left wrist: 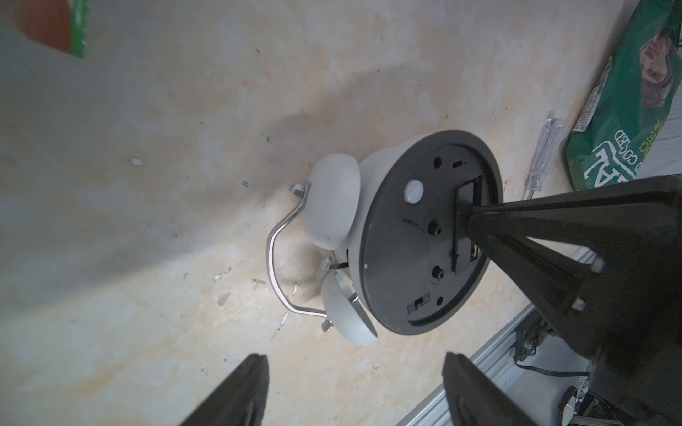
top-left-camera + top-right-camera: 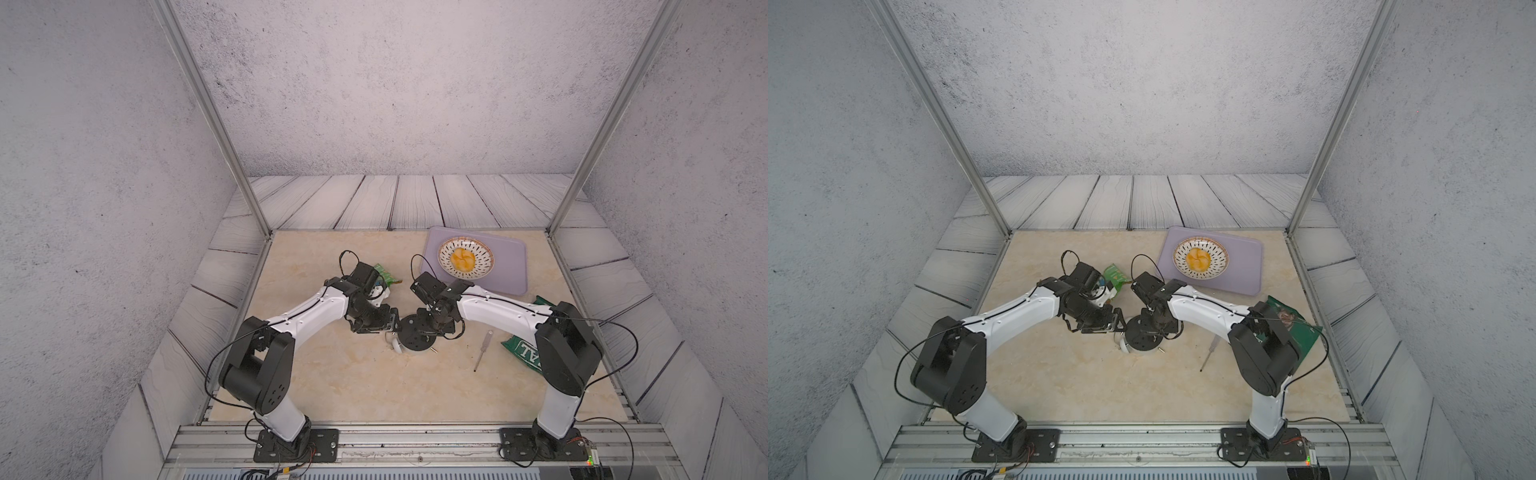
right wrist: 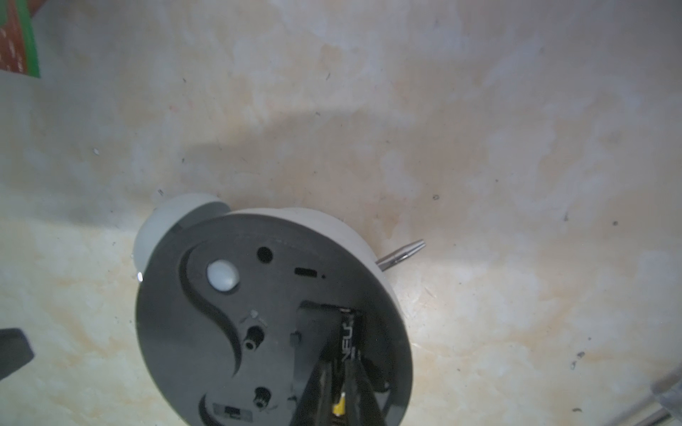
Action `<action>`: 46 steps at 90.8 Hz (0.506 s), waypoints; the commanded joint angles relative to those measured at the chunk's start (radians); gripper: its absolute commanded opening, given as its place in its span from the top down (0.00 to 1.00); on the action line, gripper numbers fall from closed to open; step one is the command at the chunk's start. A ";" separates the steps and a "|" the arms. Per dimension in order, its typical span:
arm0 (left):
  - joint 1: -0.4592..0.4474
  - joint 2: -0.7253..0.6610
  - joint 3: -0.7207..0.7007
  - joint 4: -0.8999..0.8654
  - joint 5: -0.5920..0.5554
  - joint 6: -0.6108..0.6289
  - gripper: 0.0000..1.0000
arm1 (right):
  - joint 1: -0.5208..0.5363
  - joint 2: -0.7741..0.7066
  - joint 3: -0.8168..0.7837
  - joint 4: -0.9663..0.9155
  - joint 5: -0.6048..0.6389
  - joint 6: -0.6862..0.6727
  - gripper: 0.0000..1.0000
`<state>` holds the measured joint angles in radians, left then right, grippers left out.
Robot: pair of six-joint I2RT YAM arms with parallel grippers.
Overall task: Remove the battery from the alarm
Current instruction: Remove the cover from the alarm.
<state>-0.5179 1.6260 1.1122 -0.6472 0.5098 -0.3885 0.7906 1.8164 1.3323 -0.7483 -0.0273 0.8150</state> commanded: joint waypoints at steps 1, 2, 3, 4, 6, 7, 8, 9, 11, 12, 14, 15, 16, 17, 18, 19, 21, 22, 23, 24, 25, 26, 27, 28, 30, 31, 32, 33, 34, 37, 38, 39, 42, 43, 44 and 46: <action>-0.002 0.011 0.003 -0.006 0.003 0.008 0.20 | -0.002 0.010 0.029 -0.032 -0.001 -0.005 0.92; -0.002 0.011 0.002 -0.006 0.002 0.009 0.19 | -0.002 0.006 0.032 -0.037 0.002 -0.006 0.92; -0.002 0.010 0.002 -0.006 0.001 0.008 0.19 | -0.002 0.005 0.034 -0.041 0.005 -0.007 0.92; -0.002 0.009 0.002 -0.006 -0.001 0.008 0.20 | -0.001 0.001 0.037 -0.044 0.007 -0.009 0.93; -0.002 0.008 0.002 -0.007 -0.004 0.008 0.20 | -0.002 -0.004 0.042 -0.052 0.011 -0.012 0.93; -0.002 0.008 0.003 -0.008 -0.005 0.008 0.20 | -0.002 -0.010 0.045 -0.056 0.015 -0.014 0.93; -0.002 0.008 0.002 -0.008 -0.006 0.008 0.20 | -0.002 -0.013 0.048 -0.062 0.017 -0.016 0.94; -0.002 0.006 0.003 -0.008 -0.007 0.008 0.20 | -0.002 -0.018 0.051 -0.069 0.019 -0.018 0.94; -0.002 0.006 0.002 -0.008 -0.008 0.008 0.20 | -0.002 -0.028 0.057 -0.080 0.028 -0.021 0.94; -0.002 0.004 0.002 -0.008 -0.010 0.009 0.20 | -0.002 -0.032 0.059 -0.086 0.032 -0.024 0.94; -0.002 0.005 0.002 -0.009 -0.010 0.008 0.20 | -0.002 -0.043 0.066 -0.096 0.043 -0.028 0.94; -0.002 0.005 0.002 -0.009 -0.011 0.008 0.19 | -0.002 -0.049 0.068 -0.102 0.049 -0.030 0.94; -0.002 0.005 0.002 -0.009 -0.012 0.008 0.19 | -0.002 -0.055 0.071 -0.106 0.056 -0.032 0.94; -0.002 0.005 0.002 -0.009 -0.012 0.009 0.19 | -0.002 -0.061 0.073 -0.114 0.061 -0.036 0.94; -0.002 0.005 0.003 -0.009 -0.012 0.009 0.19 | -0.003 -0.066 0.077 -0.120 0.074 -0.039 0.94; -0.002 0.006 0.002 -0.009 -0.013 0.008 0.20 | -0.003 -0.072 0.079 -0.127 0.085 -0.043 0.94; -0.001 0.006 0.002 -0.009 -0.014 0.008 0.20 | -0.006 -0.084 0.084 -0.144 0.103 -0.051 0.94; -0.002 0.005 0.002 -0.009 -0.014 0.009 0.20 | -0.008 -0.088 0.085 -0.150 0.114 -0.055 0.94; -0.002 0.006 0.002 -0.009 -0.014 0.009 0.19 | -0.010 -0.094 0.087 -0.158 0.125 -0.058 0.94; -0.002 0.007 0.002 -0.009 -0.014 0.009 0.19 | -0.011 -0.099 0.087 -0.167 0.140 -0.060 0.94; -0.002 0.007 0.003 -0.009 -0.014 0.009 0.19 | -0.014 -0.104 0.087 -0.176 0.153 -0.064 0.94; -0.002 0.008 0.004 -0.009 -0.014 0.008 0.20 | -0.019 -0.109 0.085 -0.183 0.164 -0.068 0.94; -0.002 0.008 0.004 -0.009 -0.014 0.008 0.20 | -0.025 -0.115 0.083 -0.189 0.175 -0.072 0.93; -0.002 0.009 0.004 -0.009 -0.014 0.008 0.20 | -0.031 -0.118 0.079 -0.193 0.185 -0.075 0.93; -0.002 0.010 0.003 -0.011 -0.014 0.008 0.20 | -0.043 -0.130 0.068 -0.202 0.201 -0.081 0.93; -0.002 0.010 0.005 -0.011 -0.015 0.008 0.20 | -0.050 -0.133 0.061 -0.204 0.206 -0.085 0.93; -0.002 0.010 0.005 -0.011 -0.016 0.008 0.20 | -0.056 -0.139 0.053 -0.204 0.210 -0.087 0.93; -0.002 0.011 0.006 -0.011 -0.016 0.008 0.20 | -0.068 -0.142 0.042 -0.203 0.213 -0.089 0.93; -0.002 0.012 0.007 -0.011 -0.015 0.009 0.20 | -0.079 -0.146 0.030 -0.203 0.214 -0.093 0.93; -0.001 0.011 0.007 -0.012 -0.016 0.009 0.20 | -0.113 -0.157 -0.004 -0.190 0.208 -0.105 0.93; 0.000 0.012 0.006 -0.012 -0.016 0.009 0.20 | -0.124 -0.158 -0.018 -0.181 0.203 -0.108 0.93; -0.001 0.013 0.007 -0.012 -0.016 0.009 0.19 | -0.135 -0.159 -0.029 -0.174 0.196 -0.113 0.93; -0.002 0.014 0.008 -0.014 -0.016 0.008 0.19 | -0.165 -0.161 -0.069 -0.147 0.174 -0.127 0.93; -0.002 0.014 0.008 -0.013 -0.016 0.008 0.19 | -0.174 -0.159 -0.079 -0.134 0.166 -0.133 0.93; -0.002 0.015 0.009 -0.013 -0.017 0.008 0.19 | -0.181 -0.158 -0.087 -0.123 0.157 -0.138 0.93; -0.002 0.016 0.010 -0.015 -0.016 0.008 0.19 | -0.193 -0.152 -0.107 -0.104 0.144 -0.151 0.93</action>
<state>-0.5179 1.6260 1.1122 -0.6476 0.5007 -0.3885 0.6754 1.6714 1.3102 -0.8612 0.1028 0.7300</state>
